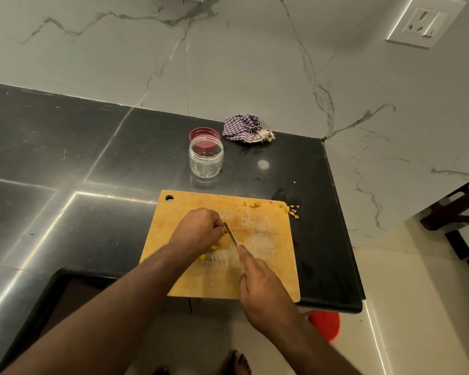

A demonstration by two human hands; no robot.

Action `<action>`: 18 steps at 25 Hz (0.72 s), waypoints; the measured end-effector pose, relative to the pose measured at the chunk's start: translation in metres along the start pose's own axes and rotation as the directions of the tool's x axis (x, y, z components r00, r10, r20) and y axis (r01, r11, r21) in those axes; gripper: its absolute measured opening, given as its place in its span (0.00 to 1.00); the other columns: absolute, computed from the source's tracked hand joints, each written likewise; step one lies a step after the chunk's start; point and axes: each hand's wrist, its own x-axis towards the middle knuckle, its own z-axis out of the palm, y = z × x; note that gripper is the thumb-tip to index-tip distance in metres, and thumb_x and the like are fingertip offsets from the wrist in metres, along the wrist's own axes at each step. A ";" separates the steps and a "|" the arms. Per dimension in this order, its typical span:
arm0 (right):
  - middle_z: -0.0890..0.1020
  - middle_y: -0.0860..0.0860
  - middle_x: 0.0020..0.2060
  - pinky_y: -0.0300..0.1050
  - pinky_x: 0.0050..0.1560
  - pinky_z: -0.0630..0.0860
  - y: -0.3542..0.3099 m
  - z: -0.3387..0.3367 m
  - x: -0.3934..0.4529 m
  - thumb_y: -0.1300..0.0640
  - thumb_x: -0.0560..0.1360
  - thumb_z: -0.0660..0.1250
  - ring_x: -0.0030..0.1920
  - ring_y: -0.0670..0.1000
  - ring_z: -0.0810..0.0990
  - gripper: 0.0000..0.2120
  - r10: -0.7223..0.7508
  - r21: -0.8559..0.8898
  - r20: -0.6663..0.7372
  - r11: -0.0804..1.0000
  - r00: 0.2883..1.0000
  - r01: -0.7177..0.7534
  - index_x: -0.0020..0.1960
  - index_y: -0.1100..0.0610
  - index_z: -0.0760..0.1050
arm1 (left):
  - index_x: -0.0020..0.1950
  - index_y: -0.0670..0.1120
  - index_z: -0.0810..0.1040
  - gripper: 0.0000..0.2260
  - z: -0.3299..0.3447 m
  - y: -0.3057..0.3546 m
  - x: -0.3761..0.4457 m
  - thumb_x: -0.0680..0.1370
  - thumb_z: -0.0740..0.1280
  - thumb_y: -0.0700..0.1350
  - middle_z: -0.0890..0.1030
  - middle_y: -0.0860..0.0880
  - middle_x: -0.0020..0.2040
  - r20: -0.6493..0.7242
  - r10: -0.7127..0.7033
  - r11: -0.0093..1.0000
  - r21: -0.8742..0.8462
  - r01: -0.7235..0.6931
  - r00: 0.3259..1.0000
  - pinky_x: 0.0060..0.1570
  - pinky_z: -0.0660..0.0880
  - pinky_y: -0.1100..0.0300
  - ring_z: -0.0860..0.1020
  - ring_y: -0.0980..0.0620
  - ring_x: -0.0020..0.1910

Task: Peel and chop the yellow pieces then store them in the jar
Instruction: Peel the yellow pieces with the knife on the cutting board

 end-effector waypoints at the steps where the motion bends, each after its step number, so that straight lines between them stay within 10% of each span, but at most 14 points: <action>1: 0.72 0.47 0.62 0.41 0.56 0.72 -0.001 0.000 0.000 0.54 0.84 0.51 0.55 0.45 0.72 0.26 0.000 -0.007 0.004 1.000 1.000 0.000 0.79 0.43 0.48 | 0.49 0.48 0.85 0.07 0.000 0.000 0.000 0.78 0.67 0.43 0.84 0.52 0.44 0.007 -0.003 1.000 -0.001 0.003 1.000 0.39 0.80 0.58 0.79 0.55 0.40; 18: 0.73 0.49 0.64 0.45 0.58 0.72 -0.002 -0.001 -0.002 0.56 0.83 0.50 0.58 0.49 0.72 0.28 0.033 -0.050 0.109 0.998 0.994 -0.027 0.80 0.45 0.47 | 0.46 0.48 0.84 0.05 -0.001 -0.002 0.005 0.78 0.68 0.45 0.83 0.52 0.40 0.024 -0.045 0.999 -0.014 0.046 0.999 0.31 0.76 0.62 0.80 0.55 0.35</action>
